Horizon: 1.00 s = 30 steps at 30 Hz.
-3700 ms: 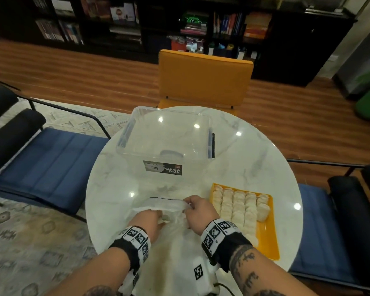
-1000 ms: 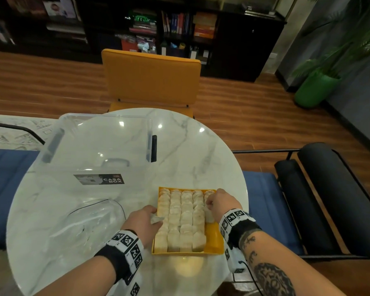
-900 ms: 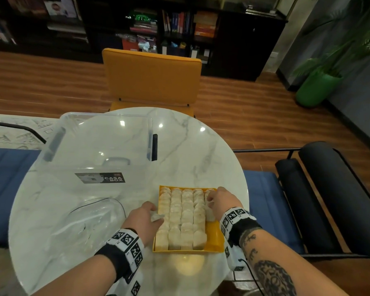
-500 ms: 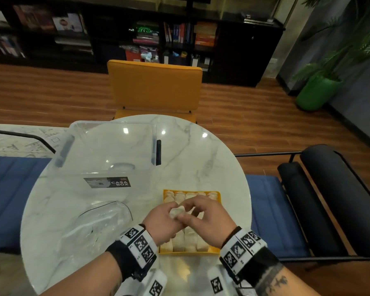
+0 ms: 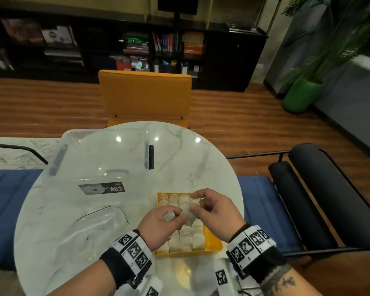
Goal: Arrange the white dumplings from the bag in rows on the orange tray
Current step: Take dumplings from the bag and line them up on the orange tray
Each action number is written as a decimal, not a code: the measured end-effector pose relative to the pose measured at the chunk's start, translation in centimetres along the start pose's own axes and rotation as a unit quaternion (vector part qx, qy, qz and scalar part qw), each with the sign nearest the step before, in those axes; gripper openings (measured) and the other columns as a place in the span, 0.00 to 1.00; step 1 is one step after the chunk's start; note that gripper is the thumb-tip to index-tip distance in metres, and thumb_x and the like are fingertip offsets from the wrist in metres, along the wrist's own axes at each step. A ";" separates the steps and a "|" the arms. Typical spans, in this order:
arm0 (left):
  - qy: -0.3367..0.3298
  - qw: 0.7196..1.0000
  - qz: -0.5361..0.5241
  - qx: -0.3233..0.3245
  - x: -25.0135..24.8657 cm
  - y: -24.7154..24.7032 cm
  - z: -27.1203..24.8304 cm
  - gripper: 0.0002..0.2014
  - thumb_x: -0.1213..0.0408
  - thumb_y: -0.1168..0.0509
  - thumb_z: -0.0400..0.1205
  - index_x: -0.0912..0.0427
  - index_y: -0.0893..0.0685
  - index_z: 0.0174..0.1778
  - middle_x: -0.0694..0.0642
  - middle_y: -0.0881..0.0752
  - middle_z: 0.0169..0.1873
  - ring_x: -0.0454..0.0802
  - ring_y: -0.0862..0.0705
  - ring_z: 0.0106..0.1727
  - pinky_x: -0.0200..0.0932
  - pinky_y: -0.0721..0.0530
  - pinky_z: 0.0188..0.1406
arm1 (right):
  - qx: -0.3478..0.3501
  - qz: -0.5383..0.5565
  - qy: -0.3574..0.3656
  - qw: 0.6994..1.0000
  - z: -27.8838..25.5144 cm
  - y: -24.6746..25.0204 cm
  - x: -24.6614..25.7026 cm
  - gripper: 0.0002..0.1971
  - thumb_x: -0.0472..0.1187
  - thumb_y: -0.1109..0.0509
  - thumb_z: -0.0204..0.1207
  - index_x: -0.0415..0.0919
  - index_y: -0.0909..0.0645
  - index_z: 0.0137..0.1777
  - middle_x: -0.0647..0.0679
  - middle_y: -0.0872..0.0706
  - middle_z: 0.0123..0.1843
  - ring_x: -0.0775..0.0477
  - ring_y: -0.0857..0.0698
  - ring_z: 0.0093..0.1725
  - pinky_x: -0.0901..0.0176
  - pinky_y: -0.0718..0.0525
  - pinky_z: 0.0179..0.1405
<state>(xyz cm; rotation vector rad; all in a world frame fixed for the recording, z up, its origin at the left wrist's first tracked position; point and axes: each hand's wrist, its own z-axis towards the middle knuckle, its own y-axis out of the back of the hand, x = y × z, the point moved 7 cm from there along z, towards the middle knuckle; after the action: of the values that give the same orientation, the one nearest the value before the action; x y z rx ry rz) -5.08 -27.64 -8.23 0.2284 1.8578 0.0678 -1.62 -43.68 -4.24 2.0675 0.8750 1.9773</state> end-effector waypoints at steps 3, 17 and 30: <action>0.004 1.000 0.009 -0.005 0.5 -0.1 0.2 0.05 0.58 0.27 0.79 0.47 0.10 0.37 0.47 0.17 0.24 0.38 0.25 0.19 0.33 0.27 0.18 | 0.020 -0.052 0.018 0.998 -0.1 -0.2 0.2 0.06 0.47 0.24 0.76 0.62 0.15 0.47 0.53 0.16 0.32 0.60 0.19 0.33 0.72 0.22 0.36; 0.133 0.943 0.297 -0.069 7.6 4.1 1.6 0.27 0.49 0.34 0.81 0.48 0.28 0.77 0.54 0.18 0.69 0.52 0.19 0.68 0.41 0.22 0.66 | 0.163 -0.344 -0.132 0.915 1.9 0.1 -7.6 0.11 0.41 0.36 0.79 0.51 0.17 0.57 0.48 0.14 0.55 0.47 0.15 0.49 0.61 0.20 0.44; 0.152 0.945 0.280 -0.068 8.4 4.3 1.9 0.28 0.54 0.33 0.80 0.42 0.27 0.78 0.50 0.18 0.70 0.50 0.19 0.68 0.39 0.22 0.65 | 0.144 -0.427 -0.105 0.887 3.9 -2.1 -11.7 0.08 0.43 0.32 0.79 0.50 0.15 0.54 0.50 0.23 0.61 0.45 0.18 0.57 0.54 0.17 0.59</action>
<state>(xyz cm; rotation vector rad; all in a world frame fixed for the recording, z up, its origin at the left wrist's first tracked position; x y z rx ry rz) -5.11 -21.99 -16.03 0.6761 2.0289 0.6539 1.95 -46.72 -15.85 1.5192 1.7173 1.1752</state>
